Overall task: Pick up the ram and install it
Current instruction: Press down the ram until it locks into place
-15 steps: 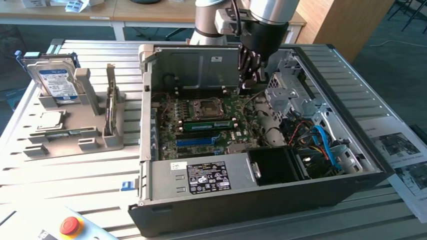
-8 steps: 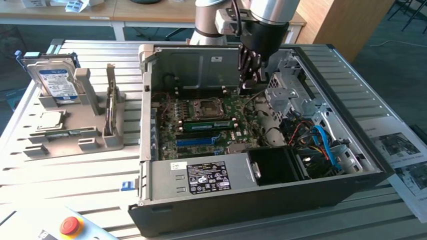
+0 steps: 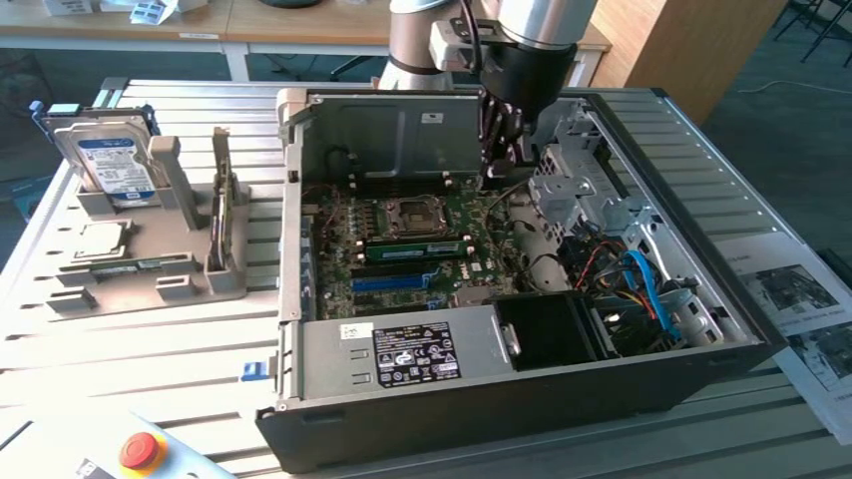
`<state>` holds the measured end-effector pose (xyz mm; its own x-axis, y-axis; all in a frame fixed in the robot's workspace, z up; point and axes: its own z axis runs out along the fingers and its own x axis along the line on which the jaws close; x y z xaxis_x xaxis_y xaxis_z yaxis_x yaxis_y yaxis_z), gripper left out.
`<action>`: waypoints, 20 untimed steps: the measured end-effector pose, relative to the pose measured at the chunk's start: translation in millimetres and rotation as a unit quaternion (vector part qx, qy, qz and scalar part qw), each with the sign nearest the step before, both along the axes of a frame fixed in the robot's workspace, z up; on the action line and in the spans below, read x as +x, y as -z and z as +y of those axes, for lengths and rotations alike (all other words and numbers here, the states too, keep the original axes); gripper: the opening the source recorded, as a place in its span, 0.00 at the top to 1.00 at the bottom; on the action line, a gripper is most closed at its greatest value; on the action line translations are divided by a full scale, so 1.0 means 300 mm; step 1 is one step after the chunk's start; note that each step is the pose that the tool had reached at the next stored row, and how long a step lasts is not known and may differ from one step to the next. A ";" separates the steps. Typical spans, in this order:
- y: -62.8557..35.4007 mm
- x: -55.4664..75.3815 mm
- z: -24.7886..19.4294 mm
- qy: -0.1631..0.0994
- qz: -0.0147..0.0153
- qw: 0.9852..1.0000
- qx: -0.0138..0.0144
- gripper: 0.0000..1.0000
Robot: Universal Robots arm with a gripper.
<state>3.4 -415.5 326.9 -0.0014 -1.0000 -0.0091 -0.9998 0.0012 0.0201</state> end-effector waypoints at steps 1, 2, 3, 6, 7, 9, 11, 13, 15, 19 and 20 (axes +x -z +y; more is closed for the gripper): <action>0.000 0.000 0.000 0.000 0.000 1.000 0.000 0.89; 0.000 0.000 0.000 0.000 0.000 1.000 0.000 0.89; 0.001 0.000 0.000 0.000 0.000 1.000 0.000 0.89; 0.004 0.000 0.000 0.000 0.000 1.000 0.000 0.89; 0.005 0.000 0.000 0.000 0.000 1.000 0.000 0.89; 0.008 0.000 0.000 0.000 0.000 1.000 0.000 0.89; 0.009 0.000 0.000 0.000 0.000 1.000 0.000 0.89; 0.009 0.000 0.000 0.000 0.000 1.000 0.000 0.89; 0.009 0.000 0.000 0.000 0.000 1.000 0.000 0.89; 0.014 0.000 0.000 0.000 0.000 1.000 0.000 0.89; 0.015 0.000 0.000 0.000 0.000 1.000 0.000 0.89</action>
<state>3.4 -415.5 322.4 -0.0014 -1.0000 -0.0091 -0.9998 0.0012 0.0200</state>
